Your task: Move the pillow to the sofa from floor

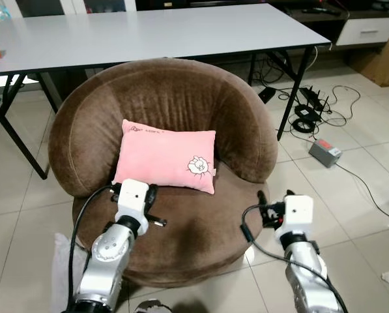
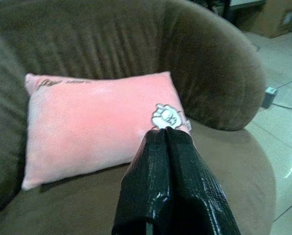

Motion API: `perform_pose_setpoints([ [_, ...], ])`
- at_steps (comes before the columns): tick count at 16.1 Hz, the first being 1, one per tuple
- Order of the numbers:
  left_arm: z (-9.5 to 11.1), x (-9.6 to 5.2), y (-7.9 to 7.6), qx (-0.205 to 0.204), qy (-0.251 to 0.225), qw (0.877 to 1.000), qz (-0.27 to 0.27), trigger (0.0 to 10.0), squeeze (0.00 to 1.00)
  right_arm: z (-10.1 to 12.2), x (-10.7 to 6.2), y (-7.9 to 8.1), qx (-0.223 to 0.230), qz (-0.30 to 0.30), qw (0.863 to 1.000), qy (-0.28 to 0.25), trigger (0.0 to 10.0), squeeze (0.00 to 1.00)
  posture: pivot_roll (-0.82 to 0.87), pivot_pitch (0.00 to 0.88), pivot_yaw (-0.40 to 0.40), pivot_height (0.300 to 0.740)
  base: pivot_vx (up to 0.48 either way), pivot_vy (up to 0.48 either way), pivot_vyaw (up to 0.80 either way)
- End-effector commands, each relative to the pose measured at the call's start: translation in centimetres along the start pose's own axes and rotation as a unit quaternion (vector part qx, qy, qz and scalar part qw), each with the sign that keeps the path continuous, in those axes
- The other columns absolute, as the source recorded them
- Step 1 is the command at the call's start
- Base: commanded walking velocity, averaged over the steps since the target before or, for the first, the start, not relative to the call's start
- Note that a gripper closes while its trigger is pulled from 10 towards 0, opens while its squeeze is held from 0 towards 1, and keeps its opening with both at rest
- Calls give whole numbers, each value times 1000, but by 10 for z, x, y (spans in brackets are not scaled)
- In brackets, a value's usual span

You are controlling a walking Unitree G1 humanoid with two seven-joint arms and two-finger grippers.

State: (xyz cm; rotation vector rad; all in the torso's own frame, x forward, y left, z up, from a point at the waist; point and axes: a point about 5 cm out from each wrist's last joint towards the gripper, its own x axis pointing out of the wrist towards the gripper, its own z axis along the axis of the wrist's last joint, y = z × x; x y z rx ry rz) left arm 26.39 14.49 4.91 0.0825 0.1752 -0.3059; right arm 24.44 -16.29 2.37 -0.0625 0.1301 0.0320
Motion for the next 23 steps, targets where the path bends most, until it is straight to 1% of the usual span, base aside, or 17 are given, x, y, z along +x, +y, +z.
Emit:
perform_pose_setpoints([
  [1,0,1,-6,5,-2,1000,-7,10000,0,3,0,1,-4,4,1000,-2,10000,0,65,0,0,740,0,0,0],
  [2,-1,0,-8,2,0,1000,-6,10000,0,4,0,1,-4,5,1000,-3,10000,0,65,0,-1,740,0,0,0],
  [3,-5,-1,-7,10,5,1000,1,10000,0,6,1,1,-4,5,1000,-1,10000,0,64,0,-5,740,0,0,0],
  [4,-7,-1,-7,4,8,1000,3,10000,0,6,2,2,-6,7,1000,1,10000,0,64,0,-5,740,0,0,0],
  [5,-8,0,-7,0,9,1000,6,10000,0,7,4,1,-9,8,1000,5,10000,0,66,0,-8,740,-480,0,0],
  [7,-5,4,0,3,0,1000,17,10000,0,8,7,3,-11,15,1000,12,10000,0,65,0,-13,740,-474,0,0],
  [9,2,8,3,-6,-7,1000,21,10000,0,7,8,3,-17,20,1000,15,10000,0,65,0,-16,740,-454,0,0],
  [11,4,9,5,-3,-8,999,33,10000,0,5,6,4,-18,23,999,22,10000,0,67,0,-21,740,0,0,0],
  [16,4,10,-2,-6,-12,999,36,10000,0,-1,3,5,-29,36,998,40,10000,0,70,0,-31,740,0,0,0],
  [23,6,7,-11,4,-13,999,33,10000,0,-7,0,4,-31,41,997,58,10000,0,72,0,-34,740,0,0,0],
])
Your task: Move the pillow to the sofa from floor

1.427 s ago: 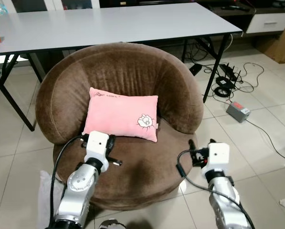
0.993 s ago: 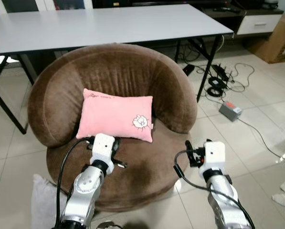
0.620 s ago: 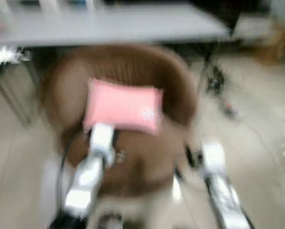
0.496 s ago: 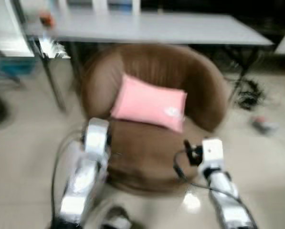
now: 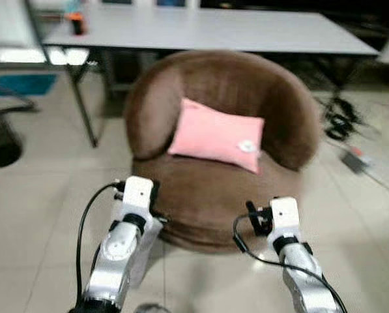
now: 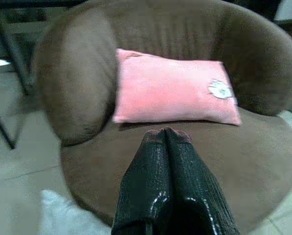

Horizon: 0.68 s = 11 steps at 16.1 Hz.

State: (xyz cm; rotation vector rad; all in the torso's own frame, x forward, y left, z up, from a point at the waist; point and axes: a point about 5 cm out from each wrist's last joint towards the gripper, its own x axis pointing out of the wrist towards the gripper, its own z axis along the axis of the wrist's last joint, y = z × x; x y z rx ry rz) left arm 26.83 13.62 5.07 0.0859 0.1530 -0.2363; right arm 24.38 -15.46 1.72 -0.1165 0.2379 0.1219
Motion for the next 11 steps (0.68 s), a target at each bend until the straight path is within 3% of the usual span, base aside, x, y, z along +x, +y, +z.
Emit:
perform_pose_setpoints([
  [1,3,0,-4,3,-4,1000,-3,10000,0,-1,-1,-4,-2,-3,1000,5,10000,0,72,0,-34,740,0,0,0],
  [2,5,-1,-7,13,-7,1000,-5,10000,0,-3,-2,-3,-2,-1,1000,9,10000,0,74,0,-37,740,0,0,0],
  [7,7,-2,-11,28,-3,999,-21,10000,0,-7,-3,0,0,4,1000,21,10000,0,73,8,-32,740,-409,256,0],
  [11,6,-2,-11,5,9,1000,-20,10000,0,-11,-6,0,0,7,1000,29,10000,0,68,14,-34,740,-382,293,0],
])
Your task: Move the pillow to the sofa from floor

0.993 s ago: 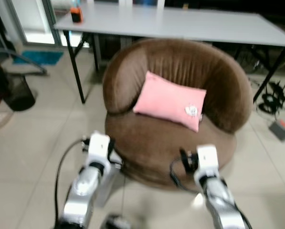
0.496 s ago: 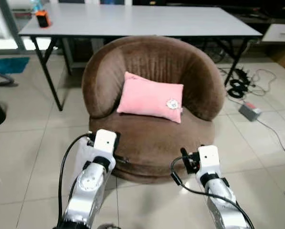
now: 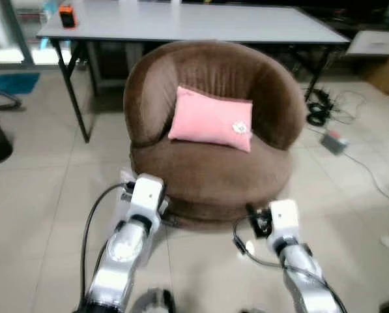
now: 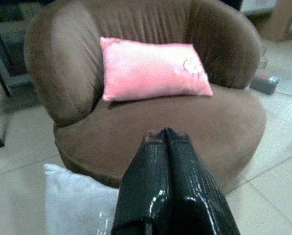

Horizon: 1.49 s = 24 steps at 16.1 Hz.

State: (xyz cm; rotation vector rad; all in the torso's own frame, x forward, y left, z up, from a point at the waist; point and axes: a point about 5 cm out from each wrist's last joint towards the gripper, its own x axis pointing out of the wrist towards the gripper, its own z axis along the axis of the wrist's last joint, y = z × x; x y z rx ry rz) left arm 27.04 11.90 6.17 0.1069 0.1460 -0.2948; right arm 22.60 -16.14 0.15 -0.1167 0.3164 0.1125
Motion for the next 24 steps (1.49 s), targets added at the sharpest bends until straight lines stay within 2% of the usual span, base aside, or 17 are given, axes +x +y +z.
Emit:
perform_pose_setpoints([
  [1,-6,-6,5,-6,10,1000,13,10000,0,8,6,3,-6,11,1000,-5,10000,0,65,15,-34,740,-277,394,0],
  [7,-8,-4,6,-4,14,1000,20,10000,0,-4,-1,3,-6,13,1000,16,10000,0,53,21,-36,740,0,0,0],
  [8,-10,-3,7,-13,20,1000,19,10000,0,-6,-3,2,-8,13,1000,21,10000,0,51,24,-34,740,0,0,0],
  [9,-10,-3,6,-26,21,999,16,10000,0,-7,-5,2,-7,13,1000,22,10000,0,50,25,-35,740,311,364,0],
  [15,-10,-3,5,-47,17,999,19,10000,0,-12,-11,-1,-14,18,999,32,10000,0,41,41,-46,740,335,343,0],
  [18,-11,-3,2,-44,22,999,5,10000,0,-10,-11,-1,-16,21,999,30,10000,0,42,44,-48,740,107,294,0],
  [21,-11,-1,5,-25,24,999,13,10000,0,-7,-8,-1,-18,21,999,25,10000,0,44,83,-45,740,0,0,0],
  [24,-6,-2,7,-25,15,1000,9,10000,0,-8,-9,-3,-20,24,999,29,10000,0,39,99,-51,740,0,80,0],
])
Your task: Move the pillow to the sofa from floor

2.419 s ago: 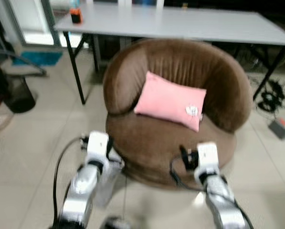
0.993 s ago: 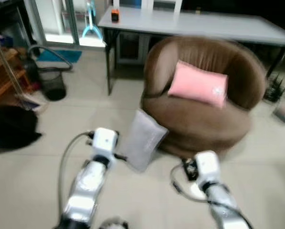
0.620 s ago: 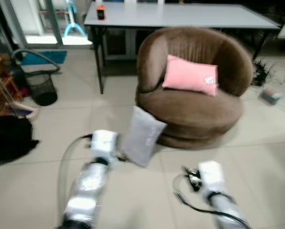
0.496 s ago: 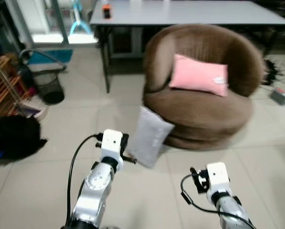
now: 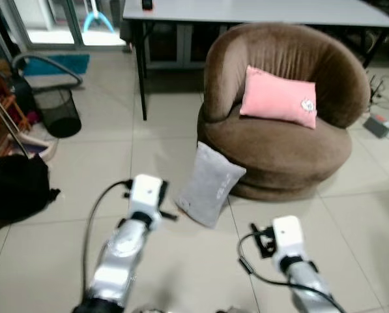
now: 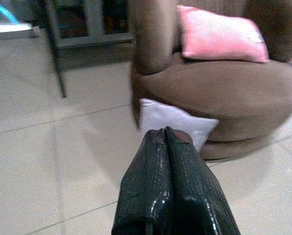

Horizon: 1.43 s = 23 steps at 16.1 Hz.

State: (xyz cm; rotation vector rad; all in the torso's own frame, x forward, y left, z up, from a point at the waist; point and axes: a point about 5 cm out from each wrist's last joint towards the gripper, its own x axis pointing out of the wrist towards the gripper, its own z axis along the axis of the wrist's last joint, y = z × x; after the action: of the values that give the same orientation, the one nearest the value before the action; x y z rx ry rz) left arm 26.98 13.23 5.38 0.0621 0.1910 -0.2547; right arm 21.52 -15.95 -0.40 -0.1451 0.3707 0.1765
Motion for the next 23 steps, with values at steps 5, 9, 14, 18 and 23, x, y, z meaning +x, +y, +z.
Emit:
perform_pose_setpoints([
  [5,2,0,-5,-9,0,1000,-17,10000,0,-9,7,-8,-1,-3,1000,19,10000,0,39,100,-49,740,0,480,0],
  [9,2,0,-5,-19,6,999,-30,10000,0,-26,11,0,4,2,999,47,10000,0,39,96,-40,740,0,480,0],
  [14,3,3,-1,15,5,1000,-15,10000,0,-57,-13,28,4,8,998,64,10000,0,35,97,-37,740,0,0,0],
  [18,4,3,5,28,9,1000,-2,10000,0,-88,-37,79,1,28,993,115,10000,0,39,109,-38,740,421,0,0],
  [23,3,2,6,27,10,1000,-1,10000,0,-90,-48,110,-5,36,993,110,10000,0,39,108,-37,740,439,0,0],
])
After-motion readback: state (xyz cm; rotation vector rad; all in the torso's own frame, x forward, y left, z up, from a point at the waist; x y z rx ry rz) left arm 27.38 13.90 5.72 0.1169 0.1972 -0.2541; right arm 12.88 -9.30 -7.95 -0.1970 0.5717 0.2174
